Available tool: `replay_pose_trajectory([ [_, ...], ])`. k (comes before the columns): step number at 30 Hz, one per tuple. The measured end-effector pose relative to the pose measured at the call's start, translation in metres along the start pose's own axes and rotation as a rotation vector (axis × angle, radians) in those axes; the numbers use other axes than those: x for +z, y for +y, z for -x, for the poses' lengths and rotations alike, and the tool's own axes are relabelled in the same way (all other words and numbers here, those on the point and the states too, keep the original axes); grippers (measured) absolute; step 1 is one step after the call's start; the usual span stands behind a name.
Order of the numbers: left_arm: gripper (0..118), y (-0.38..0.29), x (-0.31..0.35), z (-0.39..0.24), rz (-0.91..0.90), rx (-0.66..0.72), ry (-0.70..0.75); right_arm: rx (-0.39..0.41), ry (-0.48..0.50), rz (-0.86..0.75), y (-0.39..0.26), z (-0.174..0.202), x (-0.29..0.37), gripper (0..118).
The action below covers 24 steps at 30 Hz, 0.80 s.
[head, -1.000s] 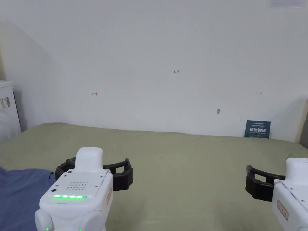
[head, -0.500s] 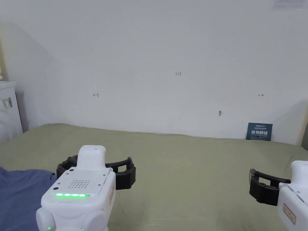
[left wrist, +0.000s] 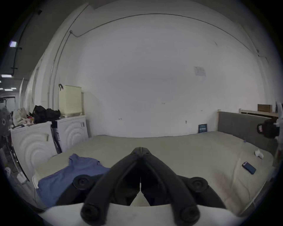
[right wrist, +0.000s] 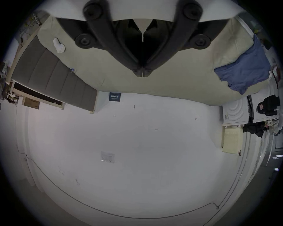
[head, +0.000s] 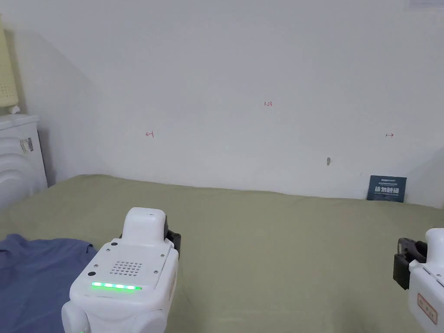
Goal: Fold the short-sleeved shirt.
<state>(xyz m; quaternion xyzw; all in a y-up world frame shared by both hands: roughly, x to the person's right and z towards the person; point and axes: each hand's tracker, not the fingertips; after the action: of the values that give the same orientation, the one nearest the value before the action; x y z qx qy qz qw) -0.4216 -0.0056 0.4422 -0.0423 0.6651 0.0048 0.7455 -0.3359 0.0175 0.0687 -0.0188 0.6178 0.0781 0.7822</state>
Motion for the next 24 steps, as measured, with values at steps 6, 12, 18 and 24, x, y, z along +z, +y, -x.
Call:
replay_pose_trajectory([
  [6, 0, 0.005, 0.011, 0.032, 0.016, 0.058, 0.081, 0.017, 0.11, -0.009, 0.007, 0.039, -0.013, 0],
  [12, 0, 0.007, 0.054, 0.11, 0.033, 0.073, 0.275, 0.036, 0.342, -0.04, 0.02, 0.129, -0.026, 0],
  [18, 0, -0.007, 0.123, 0.188, 0.073, 0.128, 0.493, 0.026, 0.565, -0.035, 0.017, 0.218, -0.027, 0],
  [24, 0, -0.027, 0.17, 0.228, 0.13, 0.156, 0.6, 0.053, 0.72, 0.001, 0.005, 0.285, -0.026, 0],
])
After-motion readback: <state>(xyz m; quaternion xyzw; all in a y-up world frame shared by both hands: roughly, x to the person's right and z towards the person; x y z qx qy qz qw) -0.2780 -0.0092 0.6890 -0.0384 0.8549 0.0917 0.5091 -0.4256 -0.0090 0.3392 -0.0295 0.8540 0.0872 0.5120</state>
